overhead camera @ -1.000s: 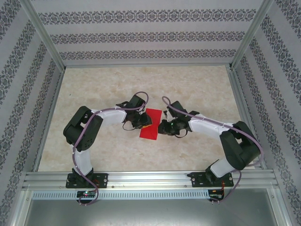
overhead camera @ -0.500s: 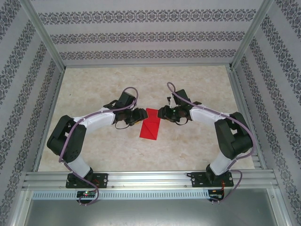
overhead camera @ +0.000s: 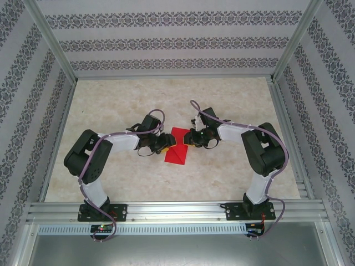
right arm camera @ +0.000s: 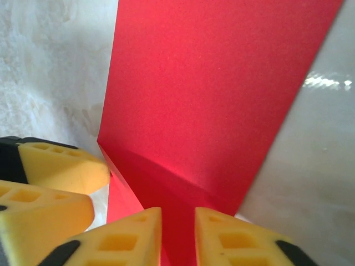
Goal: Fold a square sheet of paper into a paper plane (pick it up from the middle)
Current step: Turn over the paper at the center of the table.
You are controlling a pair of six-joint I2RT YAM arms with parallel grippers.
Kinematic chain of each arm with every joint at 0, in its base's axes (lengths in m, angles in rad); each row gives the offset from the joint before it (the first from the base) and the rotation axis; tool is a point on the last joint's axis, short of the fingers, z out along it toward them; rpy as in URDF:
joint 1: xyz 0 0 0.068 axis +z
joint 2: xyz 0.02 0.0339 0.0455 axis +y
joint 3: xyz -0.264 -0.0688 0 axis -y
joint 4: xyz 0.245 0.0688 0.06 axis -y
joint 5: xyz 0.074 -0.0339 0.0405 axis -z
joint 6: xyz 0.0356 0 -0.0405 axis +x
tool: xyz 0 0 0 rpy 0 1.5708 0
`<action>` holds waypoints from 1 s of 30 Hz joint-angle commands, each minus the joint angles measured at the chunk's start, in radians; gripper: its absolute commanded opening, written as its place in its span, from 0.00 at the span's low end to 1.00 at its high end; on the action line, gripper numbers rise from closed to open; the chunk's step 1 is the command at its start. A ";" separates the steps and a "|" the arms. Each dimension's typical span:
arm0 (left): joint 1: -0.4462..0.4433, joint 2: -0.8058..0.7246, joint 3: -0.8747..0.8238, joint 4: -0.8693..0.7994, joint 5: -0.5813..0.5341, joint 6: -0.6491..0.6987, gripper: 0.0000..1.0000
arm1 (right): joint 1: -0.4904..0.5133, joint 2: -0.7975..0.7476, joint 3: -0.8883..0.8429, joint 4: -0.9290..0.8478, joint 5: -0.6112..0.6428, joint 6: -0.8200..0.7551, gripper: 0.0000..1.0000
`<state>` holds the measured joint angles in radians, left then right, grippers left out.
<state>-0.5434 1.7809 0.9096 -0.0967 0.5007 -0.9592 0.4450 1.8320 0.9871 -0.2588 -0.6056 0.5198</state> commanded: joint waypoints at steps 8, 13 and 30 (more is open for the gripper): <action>0.011 0.056 0.003 0.150 0.102 -0.016 0.43 | -0.005 0.019 0.021 0.019 -0.005 -0.020 0.06; 0.010 0.069 0.001 0.208 0.132 -0.010 0.34 | -0.007 0.024 0.022 0.020 -0.002 -0.012 0.07; 0.010 -0.083 0.169 -0.146 -0.023 0.301 0.09 | -0.141 -0.383 -0.111 -0.001 0.293 0.092 0.69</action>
<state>-0.5434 1.7943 0.9958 -0.0776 0.5648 -0.8009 0.3237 1.5303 0.9108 -0.2493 -0.4473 0.6029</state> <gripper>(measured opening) 0.095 0.661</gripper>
